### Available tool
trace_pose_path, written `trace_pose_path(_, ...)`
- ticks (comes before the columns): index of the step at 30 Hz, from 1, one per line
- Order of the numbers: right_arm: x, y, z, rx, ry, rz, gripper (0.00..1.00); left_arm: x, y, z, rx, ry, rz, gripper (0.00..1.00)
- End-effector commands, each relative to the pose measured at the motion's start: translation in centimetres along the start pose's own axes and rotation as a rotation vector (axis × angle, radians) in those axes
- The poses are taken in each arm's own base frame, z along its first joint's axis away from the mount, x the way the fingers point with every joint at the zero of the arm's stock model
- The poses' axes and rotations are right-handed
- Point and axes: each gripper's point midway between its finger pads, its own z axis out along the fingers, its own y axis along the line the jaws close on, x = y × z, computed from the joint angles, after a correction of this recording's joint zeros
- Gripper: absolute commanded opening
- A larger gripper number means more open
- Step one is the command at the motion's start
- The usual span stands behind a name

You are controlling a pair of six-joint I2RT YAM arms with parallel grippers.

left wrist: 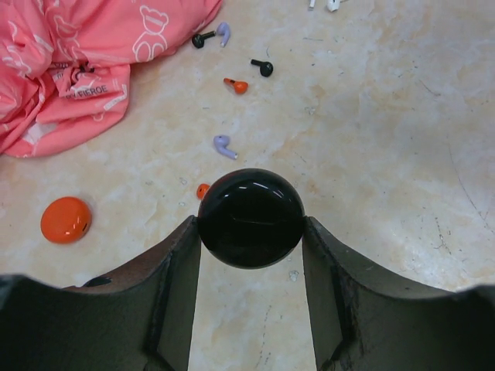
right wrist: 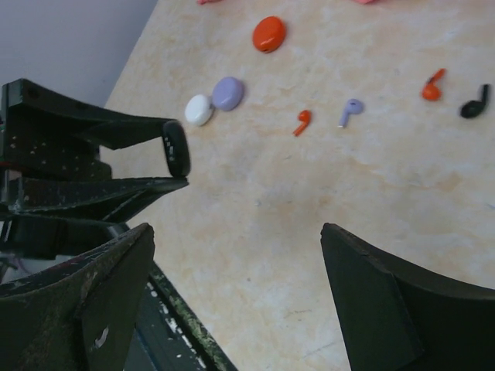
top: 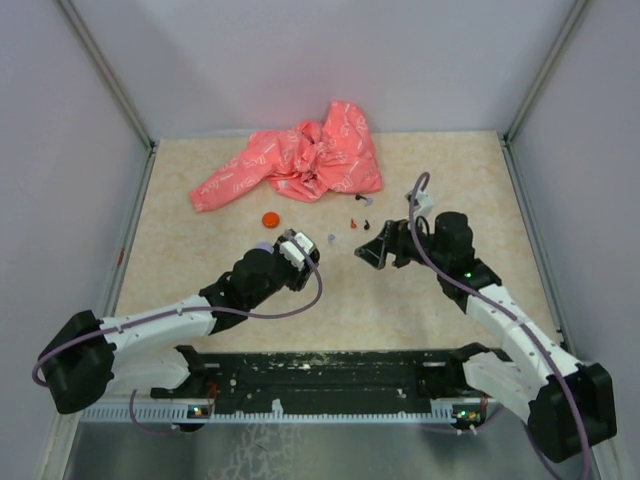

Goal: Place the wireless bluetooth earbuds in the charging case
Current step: Pick up the charging case at the center of the board.

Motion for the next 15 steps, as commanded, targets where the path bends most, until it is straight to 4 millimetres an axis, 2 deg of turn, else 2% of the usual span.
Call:
trace_pose_path(1,-2.4,5.6,2.0,-0.176,-0.067,-0.084,0.86,-2.7,-0.7,-0.1,0.050,-0.107,0.045,0.38)
trace_pose_path(6,-1.8,7.6,4.3,-0.233,-0.061,-0.085,0.78,-3.0,-1.8,-0.4,0.109,-0.125,0.041,0.38)
trace_pose_path(12,-1.6,8.4,6.1,-0.244,-0.046,-0.066,0.75,-3.5,-2.5,-1.1,0.159,-0.160,0.047,0.38)
trace_pose_path(15,-1.0,9.2,6.9,-0.266,-0.018,-0.061,0.70,-3.6,-2.7,-1.3,0.171,-0.172,0.050,0.38)
